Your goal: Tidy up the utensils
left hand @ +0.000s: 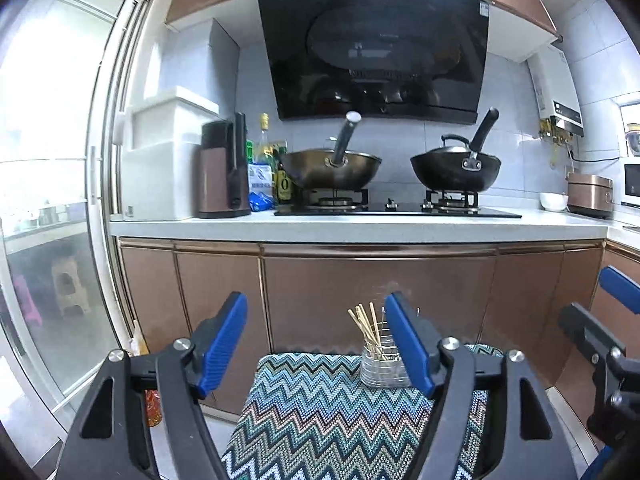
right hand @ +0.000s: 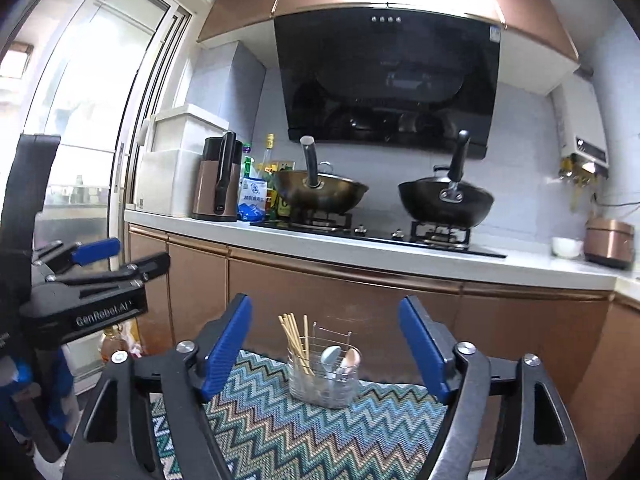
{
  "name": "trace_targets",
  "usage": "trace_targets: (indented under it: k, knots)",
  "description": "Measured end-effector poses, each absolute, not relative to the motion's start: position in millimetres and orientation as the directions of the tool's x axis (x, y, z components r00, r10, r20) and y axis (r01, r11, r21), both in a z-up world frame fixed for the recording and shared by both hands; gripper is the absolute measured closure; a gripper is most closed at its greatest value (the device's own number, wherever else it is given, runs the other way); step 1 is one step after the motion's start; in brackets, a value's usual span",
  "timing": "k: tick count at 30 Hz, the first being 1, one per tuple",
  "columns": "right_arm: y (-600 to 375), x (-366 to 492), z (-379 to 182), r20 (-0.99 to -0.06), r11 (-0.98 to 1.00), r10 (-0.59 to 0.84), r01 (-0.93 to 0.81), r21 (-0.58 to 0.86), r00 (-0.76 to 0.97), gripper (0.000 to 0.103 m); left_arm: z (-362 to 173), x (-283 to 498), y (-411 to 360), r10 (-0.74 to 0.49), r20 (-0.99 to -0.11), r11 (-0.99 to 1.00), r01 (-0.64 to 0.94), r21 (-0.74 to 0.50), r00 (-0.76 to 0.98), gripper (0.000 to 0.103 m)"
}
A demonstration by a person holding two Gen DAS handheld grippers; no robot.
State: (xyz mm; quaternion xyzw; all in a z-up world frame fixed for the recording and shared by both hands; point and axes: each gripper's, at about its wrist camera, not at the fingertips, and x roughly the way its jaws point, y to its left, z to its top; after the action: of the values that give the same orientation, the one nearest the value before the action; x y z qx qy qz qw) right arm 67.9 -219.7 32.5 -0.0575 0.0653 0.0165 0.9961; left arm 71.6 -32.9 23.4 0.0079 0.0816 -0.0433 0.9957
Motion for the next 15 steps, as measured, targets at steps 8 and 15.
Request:
trace_targets:
  k: [8, 15]
  knots:
    - [-229.1, 30.6, 37.6, -0.085, 0.994, -0.035, 0.026, -0.102, 0.996, 0.017, 24.2, 42.4, -25.6, -0.056, -0.142, 0.998, 0.056, -0.004, 0.988, 0.026]
    - [-244.2, 17.1, 40.7, -0.071, 0.993, -0.088, 0.083, -0.079, 0.994, 0.011, 24.4, 36.5, -25.7, -0.043, -0.139, 0.999, 0.043, -0.003, 0.989, 0.025]
